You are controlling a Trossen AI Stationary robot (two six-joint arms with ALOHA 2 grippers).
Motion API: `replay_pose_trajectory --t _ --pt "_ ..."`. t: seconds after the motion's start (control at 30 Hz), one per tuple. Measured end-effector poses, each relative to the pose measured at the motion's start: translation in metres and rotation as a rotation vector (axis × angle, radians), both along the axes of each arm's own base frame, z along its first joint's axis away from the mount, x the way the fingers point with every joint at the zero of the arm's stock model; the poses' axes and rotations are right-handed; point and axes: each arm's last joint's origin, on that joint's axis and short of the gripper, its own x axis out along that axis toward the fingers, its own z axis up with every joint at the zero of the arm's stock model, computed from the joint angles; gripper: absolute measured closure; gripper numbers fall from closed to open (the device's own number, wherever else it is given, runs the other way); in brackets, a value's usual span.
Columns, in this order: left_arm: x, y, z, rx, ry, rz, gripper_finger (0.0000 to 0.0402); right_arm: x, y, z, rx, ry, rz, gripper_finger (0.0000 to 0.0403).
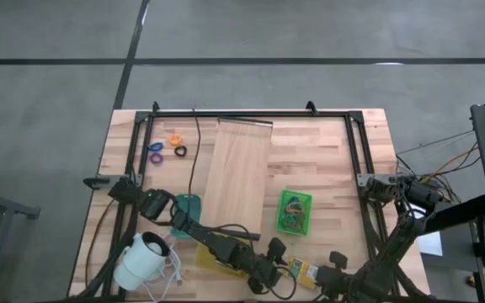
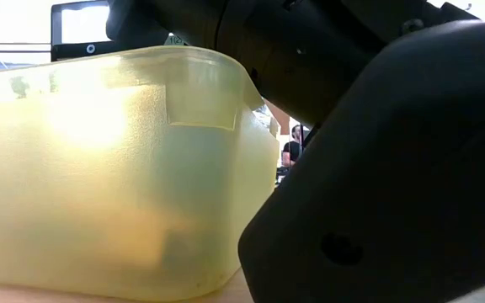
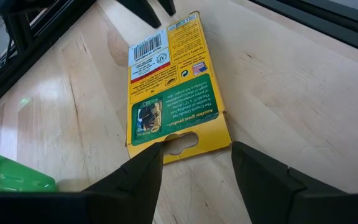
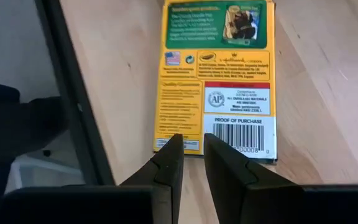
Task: Pick & Place Office Desk Supplies
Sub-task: Put the large yellow crayon box into the yellow bin
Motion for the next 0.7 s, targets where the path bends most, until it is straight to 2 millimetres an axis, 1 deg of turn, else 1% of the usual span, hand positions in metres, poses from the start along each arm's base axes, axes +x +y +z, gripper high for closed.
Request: replay_pose_trajectory --t 0.1,0.2,0.33,0.7 --pt "0.0 0.0 0.0 0.0 0.0 0.0 0.0202 0.0001 0.0 -0.0077 -0.023 0.009 0.0 0.0339" --pt "0.0 0.0 0.0 0.0 0.0 0.0 0.0202 -0.0001 0.0 -0.0108 -0.026 0.016 -0.003 0.0339" --pt "0.0 0.0 0.0 0.0 0.0 0.0 0.0202 -0.0009 0.0001 -0.0108 0.009 0.066 -0.017 0.0339" --pt "0.0002 -0.0001 0.0003 -0.002 -0.004 0.0 0.0202 -0.0023 0.0005 -0.0123 0.007 0.08 -0.002 0.0339"
